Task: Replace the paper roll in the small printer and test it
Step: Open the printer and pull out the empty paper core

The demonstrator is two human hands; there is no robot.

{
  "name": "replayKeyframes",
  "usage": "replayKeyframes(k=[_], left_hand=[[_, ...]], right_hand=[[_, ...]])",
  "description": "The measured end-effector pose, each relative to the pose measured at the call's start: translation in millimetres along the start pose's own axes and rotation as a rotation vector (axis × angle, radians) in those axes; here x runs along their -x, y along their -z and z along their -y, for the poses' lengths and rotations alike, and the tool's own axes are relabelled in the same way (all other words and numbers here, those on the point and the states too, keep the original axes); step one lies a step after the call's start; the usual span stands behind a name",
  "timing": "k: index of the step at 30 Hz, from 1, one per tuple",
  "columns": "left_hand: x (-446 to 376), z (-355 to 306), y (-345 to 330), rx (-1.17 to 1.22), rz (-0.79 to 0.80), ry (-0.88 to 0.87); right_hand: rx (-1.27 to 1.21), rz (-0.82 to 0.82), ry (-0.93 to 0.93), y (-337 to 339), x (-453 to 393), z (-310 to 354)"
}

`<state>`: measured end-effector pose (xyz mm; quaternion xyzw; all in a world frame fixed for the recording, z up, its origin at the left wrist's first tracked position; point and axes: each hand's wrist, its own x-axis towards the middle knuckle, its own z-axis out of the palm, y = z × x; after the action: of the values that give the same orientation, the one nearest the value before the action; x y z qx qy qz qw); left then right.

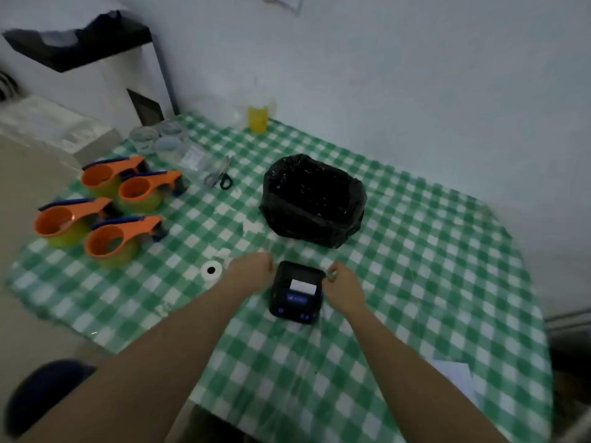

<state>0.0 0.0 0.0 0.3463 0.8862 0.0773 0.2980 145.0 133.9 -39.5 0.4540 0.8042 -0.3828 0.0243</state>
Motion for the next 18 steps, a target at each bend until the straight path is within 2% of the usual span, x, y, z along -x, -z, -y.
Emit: replayKeyframes(k=[2,6,10,13,18], left_hand=[[-2,0,-12,0.065,0.074,-0.012],[-4,5,-43,0.199,0.146,-0.041],[-12,16,-63,0.265,0.122,-0.023],[-2,9,-56,0.307,0.073,-0.029],[-5,12,-58,0.451,0.080,0.029]], right_hand=[[-0.160,-0.005,-0.093,-4,-2,-9],[-0.336,0.102,-0.215,-16,0,-23],[-0.361,0.104,-0.268,-12,-8,-26],[-0.310,0.194,-0.344,-3,-21,-21],[-0.206,0.302,-0.383,11,-41,-7]])
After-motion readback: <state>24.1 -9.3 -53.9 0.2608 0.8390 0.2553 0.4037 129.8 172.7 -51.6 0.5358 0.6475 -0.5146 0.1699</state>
